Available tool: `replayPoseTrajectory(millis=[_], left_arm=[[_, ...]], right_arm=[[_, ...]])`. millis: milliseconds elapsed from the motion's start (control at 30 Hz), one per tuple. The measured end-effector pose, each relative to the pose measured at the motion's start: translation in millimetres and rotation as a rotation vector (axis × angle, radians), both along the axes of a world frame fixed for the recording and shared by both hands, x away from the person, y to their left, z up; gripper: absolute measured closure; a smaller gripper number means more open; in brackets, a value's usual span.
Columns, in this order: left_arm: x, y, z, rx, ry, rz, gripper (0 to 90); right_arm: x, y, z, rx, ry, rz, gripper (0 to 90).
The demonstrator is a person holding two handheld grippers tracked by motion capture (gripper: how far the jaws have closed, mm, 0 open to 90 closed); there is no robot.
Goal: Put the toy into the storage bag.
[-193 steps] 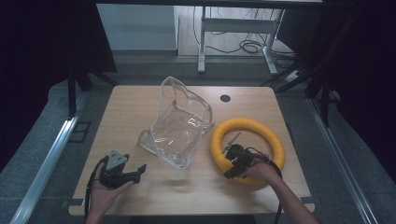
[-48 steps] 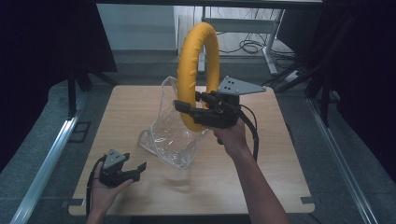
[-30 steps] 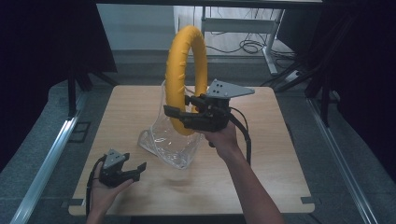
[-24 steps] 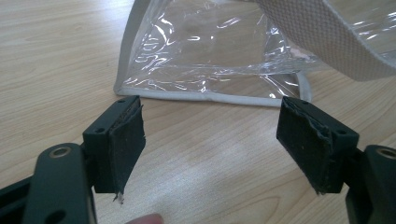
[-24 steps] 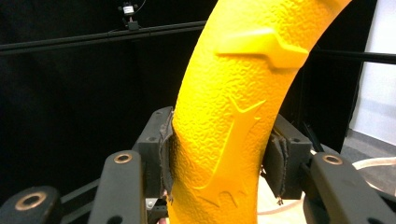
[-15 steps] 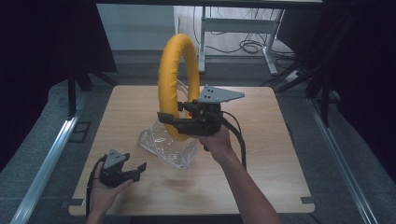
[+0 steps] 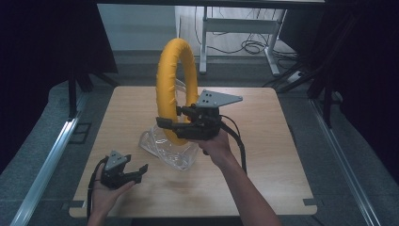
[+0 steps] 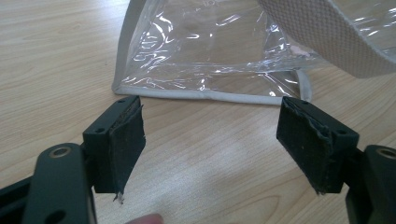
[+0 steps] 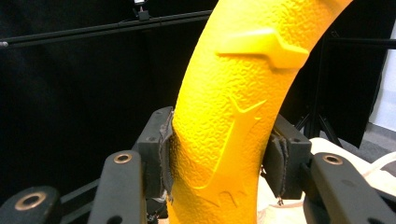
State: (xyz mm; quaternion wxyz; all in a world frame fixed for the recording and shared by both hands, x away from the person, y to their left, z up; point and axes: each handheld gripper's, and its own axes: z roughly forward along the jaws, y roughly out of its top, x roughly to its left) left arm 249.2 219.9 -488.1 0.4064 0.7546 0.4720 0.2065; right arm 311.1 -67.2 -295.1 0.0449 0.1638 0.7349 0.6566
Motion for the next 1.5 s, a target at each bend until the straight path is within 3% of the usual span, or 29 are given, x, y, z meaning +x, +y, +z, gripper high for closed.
replayPoseTrajectory(millis=[333,767,1500], left_arm=[[0.0,-0.9,-0.4,0.003,0.005,-0.002,23.5],[0.4,-2.4,-1.6,0.006,0.009,-0.005,23.5],[0.8,-3.4,-2.6,0.008,0.01,-0.011,23.5]], right_arm=[[-2.8,4.7,-4.4,-0.002,0.004,0.023,49.6],[0.2,7.6,-18.2,-0.007,0.043,0.038,49.5],[13.9,12.0,-56.2,-0.034,0.129,0.043,49.5]])
